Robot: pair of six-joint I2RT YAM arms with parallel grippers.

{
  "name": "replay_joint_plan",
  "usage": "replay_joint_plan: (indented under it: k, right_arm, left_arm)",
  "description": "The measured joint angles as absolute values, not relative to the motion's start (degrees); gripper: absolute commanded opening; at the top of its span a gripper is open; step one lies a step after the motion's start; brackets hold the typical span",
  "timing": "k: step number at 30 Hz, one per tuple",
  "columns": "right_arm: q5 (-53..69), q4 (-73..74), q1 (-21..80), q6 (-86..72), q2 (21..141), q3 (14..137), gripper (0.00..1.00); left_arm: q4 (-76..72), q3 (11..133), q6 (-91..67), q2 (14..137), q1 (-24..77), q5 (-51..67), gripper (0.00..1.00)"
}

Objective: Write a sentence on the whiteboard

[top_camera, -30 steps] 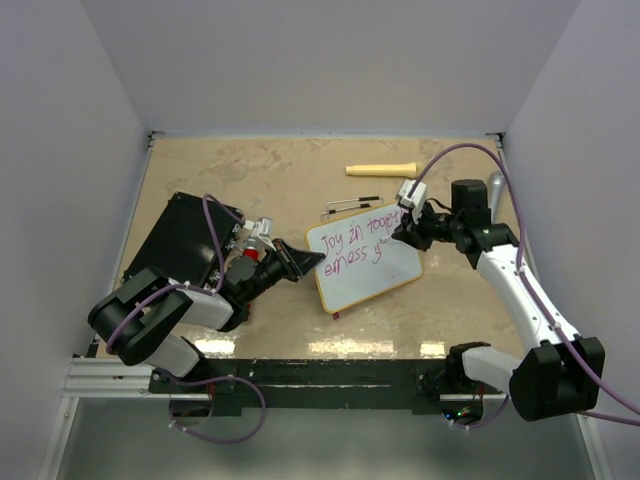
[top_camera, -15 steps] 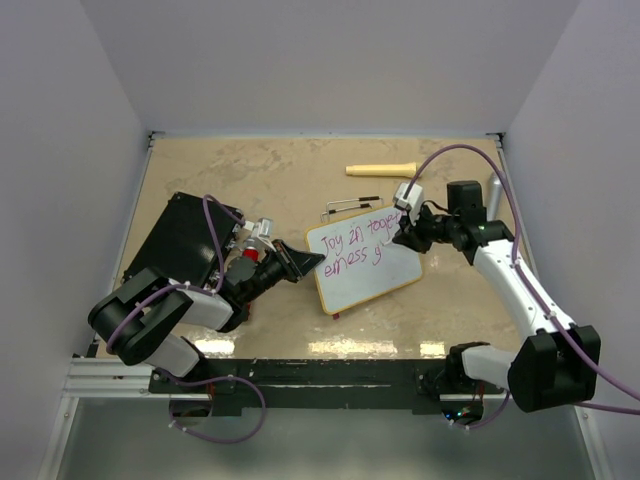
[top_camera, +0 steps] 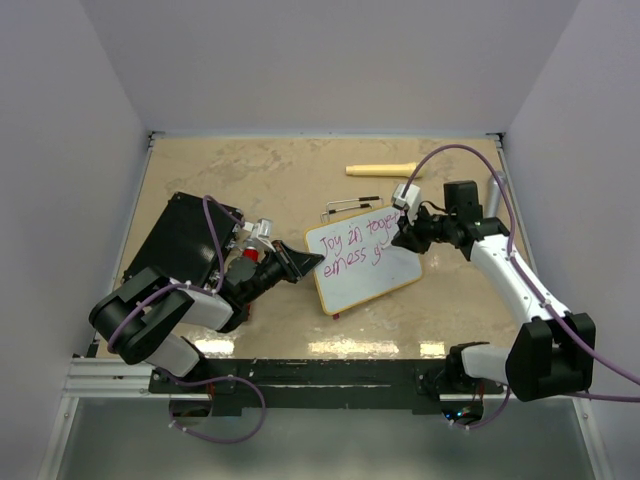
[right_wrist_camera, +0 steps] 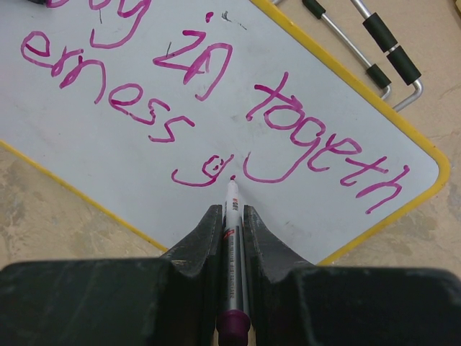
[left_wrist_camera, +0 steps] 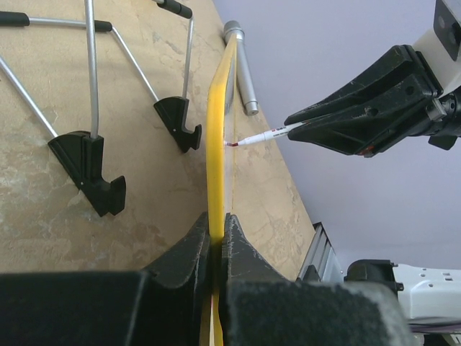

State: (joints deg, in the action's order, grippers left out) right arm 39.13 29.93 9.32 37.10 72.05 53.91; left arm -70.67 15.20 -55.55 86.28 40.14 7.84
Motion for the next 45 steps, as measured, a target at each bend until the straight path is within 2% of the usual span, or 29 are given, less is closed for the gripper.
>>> replay_joint_plan:
  k: [24,34,45]
  right_arm:
    - [35.2,28.2,9.4,34.2,71.6,53.9,0.00]
    - [38.8,32.5,9.4,38.7,72.0,53.9,0.00]
    - [38.8,28.1,9.3,34.8,71.8,54.0,0.00]
  left_arm:
    - [-70.8,15.2,-56.0,86.4,40.1,7.8,0.00]
    - [-71.0,15.2,-55.9,86.4,40.1,7.9,0.00]
    - [-71.5,15.2,-55.9,86.8,40.1,8.1,0.00]
